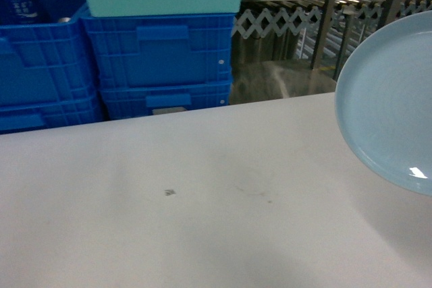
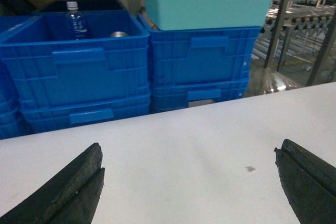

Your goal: Place blue tray on left shelf second layer neatly

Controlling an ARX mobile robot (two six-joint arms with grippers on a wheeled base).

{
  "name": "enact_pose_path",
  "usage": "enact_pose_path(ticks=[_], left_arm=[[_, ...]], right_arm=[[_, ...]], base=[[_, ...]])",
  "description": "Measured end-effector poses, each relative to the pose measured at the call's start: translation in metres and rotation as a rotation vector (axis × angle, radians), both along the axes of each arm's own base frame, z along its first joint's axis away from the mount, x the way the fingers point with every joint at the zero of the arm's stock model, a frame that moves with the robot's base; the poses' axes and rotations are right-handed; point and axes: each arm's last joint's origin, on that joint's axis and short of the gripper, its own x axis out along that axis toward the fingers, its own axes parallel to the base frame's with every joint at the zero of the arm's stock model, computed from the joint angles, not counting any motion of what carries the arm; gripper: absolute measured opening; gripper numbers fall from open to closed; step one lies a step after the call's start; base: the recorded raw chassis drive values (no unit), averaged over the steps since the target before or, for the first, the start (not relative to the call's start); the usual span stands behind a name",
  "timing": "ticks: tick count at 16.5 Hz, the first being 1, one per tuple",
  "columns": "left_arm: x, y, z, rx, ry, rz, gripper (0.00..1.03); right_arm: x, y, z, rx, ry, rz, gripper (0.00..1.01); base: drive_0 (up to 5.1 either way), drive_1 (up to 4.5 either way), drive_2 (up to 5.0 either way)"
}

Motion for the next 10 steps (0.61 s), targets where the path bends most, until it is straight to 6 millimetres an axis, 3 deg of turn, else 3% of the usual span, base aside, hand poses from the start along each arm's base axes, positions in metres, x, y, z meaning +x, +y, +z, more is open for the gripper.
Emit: enact_pose_path(ticks=[10], left_arm=[[0.0000, 0.0000, 0.0002, 0.000, -0.002, 0.001, 0.98]], right_arm=[[0.0000, 0.0001, 0.0002, 0.000, -0.002, -0.001, 0.02]], base=[[2.8, -4.68, -4.7]])
